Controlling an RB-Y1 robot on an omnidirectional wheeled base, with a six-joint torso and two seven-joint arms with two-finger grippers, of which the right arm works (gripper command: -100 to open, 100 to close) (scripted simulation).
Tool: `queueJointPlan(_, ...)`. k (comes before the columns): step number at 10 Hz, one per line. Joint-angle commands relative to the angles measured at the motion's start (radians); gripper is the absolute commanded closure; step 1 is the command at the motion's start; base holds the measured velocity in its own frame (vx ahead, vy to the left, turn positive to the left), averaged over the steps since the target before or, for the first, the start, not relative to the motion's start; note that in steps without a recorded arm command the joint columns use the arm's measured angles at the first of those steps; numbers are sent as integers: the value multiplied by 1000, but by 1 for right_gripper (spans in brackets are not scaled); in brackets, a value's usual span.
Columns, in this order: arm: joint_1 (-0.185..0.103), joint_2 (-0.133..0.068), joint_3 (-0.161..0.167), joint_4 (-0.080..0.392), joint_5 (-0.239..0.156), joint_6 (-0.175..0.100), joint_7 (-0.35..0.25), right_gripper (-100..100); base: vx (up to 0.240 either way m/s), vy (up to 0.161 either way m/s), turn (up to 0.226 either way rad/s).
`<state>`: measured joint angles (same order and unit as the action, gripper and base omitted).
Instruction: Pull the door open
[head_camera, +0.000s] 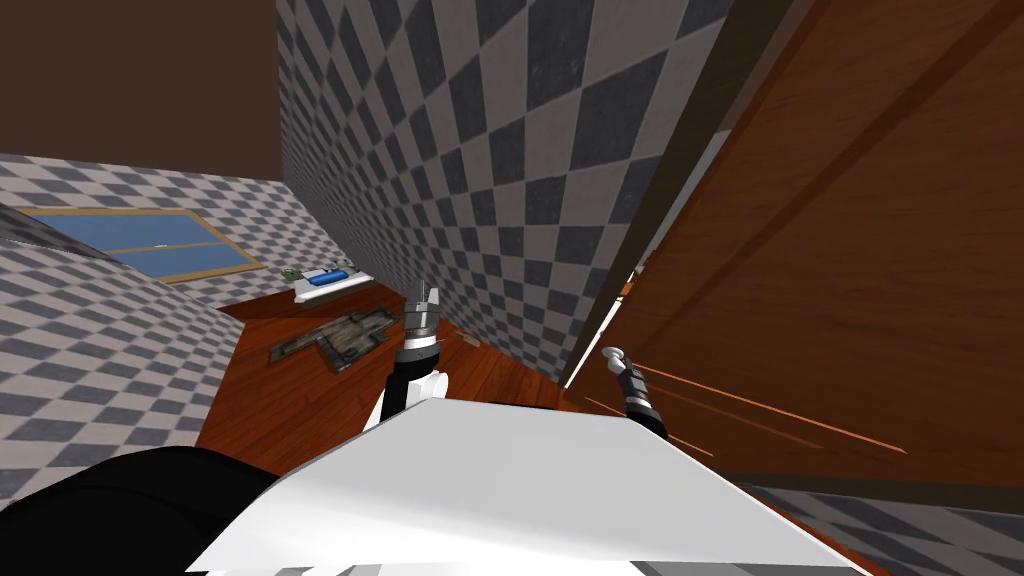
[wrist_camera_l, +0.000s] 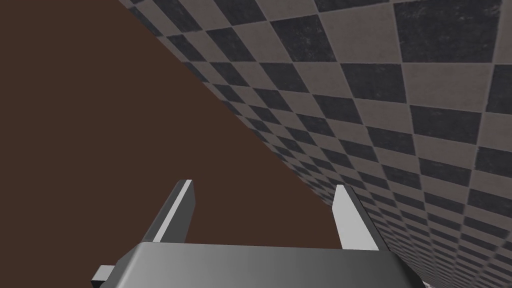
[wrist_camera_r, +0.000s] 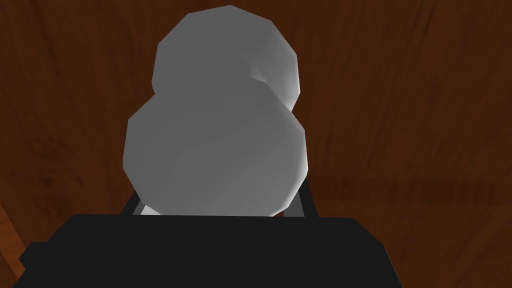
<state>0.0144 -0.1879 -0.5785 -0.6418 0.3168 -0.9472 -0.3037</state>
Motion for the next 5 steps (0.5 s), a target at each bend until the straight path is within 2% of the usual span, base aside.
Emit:
queueJointPlan(1, -11, 6, -4, 0, -10, 5, -50, 100, -74, -25, 120)
queueJointPlan(4, -17, 7, -8, 4, -17, 9, -110, 100, -57, -17, 74)
queueJointPlan(5, -23, 9, -12, 8, -24, 14, -150, 100, -54, -11, 70)
